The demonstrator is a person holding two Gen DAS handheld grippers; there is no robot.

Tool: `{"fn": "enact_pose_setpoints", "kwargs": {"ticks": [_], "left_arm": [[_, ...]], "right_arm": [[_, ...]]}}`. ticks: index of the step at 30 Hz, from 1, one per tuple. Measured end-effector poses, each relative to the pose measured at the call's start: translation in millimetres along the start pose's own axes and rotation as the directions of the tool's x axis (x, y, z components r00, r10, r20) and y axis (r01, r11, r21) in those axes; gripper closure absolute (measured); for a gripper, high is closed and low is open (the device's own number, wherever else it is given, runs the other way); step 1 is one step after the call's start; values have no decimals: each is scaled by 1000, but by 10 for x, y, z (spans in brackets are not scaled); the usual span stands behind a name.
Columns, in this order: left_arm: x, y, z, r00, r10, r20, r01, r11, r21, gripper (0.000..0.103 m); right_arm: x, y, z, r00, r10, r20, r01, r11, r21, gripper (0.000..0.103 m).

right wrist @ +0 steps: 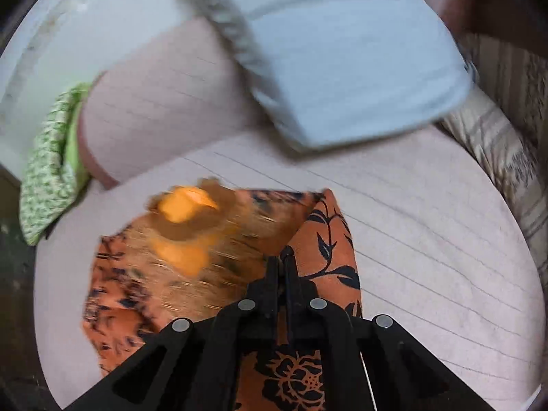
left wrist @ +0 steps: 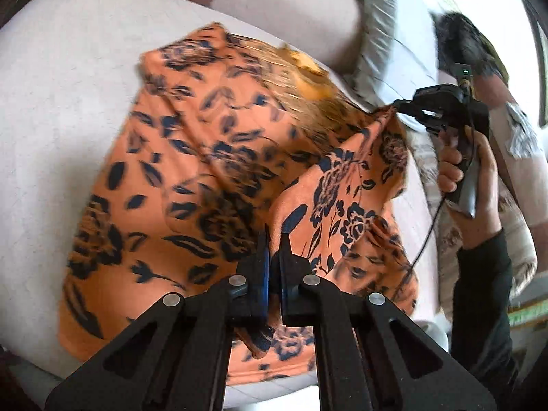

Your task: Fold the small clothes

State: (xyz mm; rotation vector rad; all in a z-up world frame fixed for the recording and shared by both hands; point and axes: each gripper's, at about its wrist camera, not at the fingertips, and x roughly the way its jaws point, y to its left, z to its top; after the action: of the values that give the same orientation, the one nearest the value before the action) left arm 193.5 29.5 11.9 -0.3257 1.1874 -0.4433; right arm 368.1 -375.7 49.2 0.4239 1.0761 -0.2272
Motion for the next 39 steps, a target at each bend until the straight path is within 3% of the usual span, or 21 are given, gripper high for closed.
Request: {"fn": "enact_pose_setpoints", "kwargs": {"ticks": [3, 5, 8, 10, 12, 14, 15, 16, 17, 19, 21, 23, 24, 27, 29, 30, 32, 36, 39], "left_arm": [[267, 172, 20, 991, 120, -65, -121, 993, -3, 99], [417, 271, 16, 981, 150, -127, -154, 988, -22, 99], [407, 294, -8, 980, 158, -121, -160, 987, -12, 99], [374, 256, -17, 978, 173, -112, -173, 985, 9, 99], [365, 231, -10, 978, 178, -112, -178, 984, 12, 99], [391, 250, 0, 977, 179, -118, -180, 984, 4, 99], [431, 252, 7, 977, 177, -121, -179, 984, -2, 99], [444, 262, 10, 977, 175, -124, -177, 984, -7, 99], [452, 276, 11, 977, 173, -125, -176, 984, -13, 99], [485, 297, 15, 977, 170, -129, -175, 984, -30, 99], [506, 351, 17, 977, 162, -135, -171, 983, -60, 99], [528, 384, 32, 978, 154, -138, -167, 982, -86, 99], [535, 383, 33, 978, 156, -138, -169, 982, -89, 99], [556, 370, 18, 977, 169, -130, -181, 980, -84, 99], [545, 346, 7, 976, 184, -119, -193, 979, -70, 99], [524, 337, 9, 975, 195, -106, -202, 977, -64, 99], [423, 334, 26, 976, 206, -70, -211, 975, -67, 100], [374, 346, 61, 977, 210, -44, -212, 975, -58, 100], [558, 415, 34, 975, 196, -108, -205, 975, -88, 100]], "right_arm": [[319, 392, 42, 998, 49, -29, -51, 997, -60, 100], [627, 510, 35, 991, 109, -73, -115, 989, -90, 100], [959, 538, -64, 976, 135, -169, -149, 986, -74, 100], [681, 454, -130, 958, 257, -124, -265, 963, -53, 100], [239, 352, -192, 951, 305, -55, -310, 945, -107, 96], [-75, 184, -289, 952, 305, -1, -302, 942, -146, 78], [-222, 40, -373, 961, 275, 36, -266, 951, -155, 56], [-306, -73, -453, 963, 263, 64, -250, 955, -162, 43], [-353, -170, -543, 961, 263, 82, -246, 953, -179, 40], [-265, -340, -773, 979, 198, 53, -182, 959, -218, 41], [-114, -377, -953, 987, 159, 13, -149, 948, -280, 56], [43, -214, -1078, 998, 64, -19, -67, 926, -372, 63], [123, -98, -1113, 1000, 14, 5, -11, 906, -423, 63], [230, 13, -1072, 999, 34, 25, -21, 913, -408, 65], [302, 67, -1065, 1000, 20, 12, -13, 904, -427, 82], [368, 132, -1093, 998, -58, 27, 63, 887, -456, 96], [361, 106, -1095, 991, -119, 57, 132, 884, -449, 96], [-109, -280, -813, 980, -118, 161, 161, 945, -286, 96], [206, -421, -794, 982, -179, 67, 190, 948, -254, 96]]}}
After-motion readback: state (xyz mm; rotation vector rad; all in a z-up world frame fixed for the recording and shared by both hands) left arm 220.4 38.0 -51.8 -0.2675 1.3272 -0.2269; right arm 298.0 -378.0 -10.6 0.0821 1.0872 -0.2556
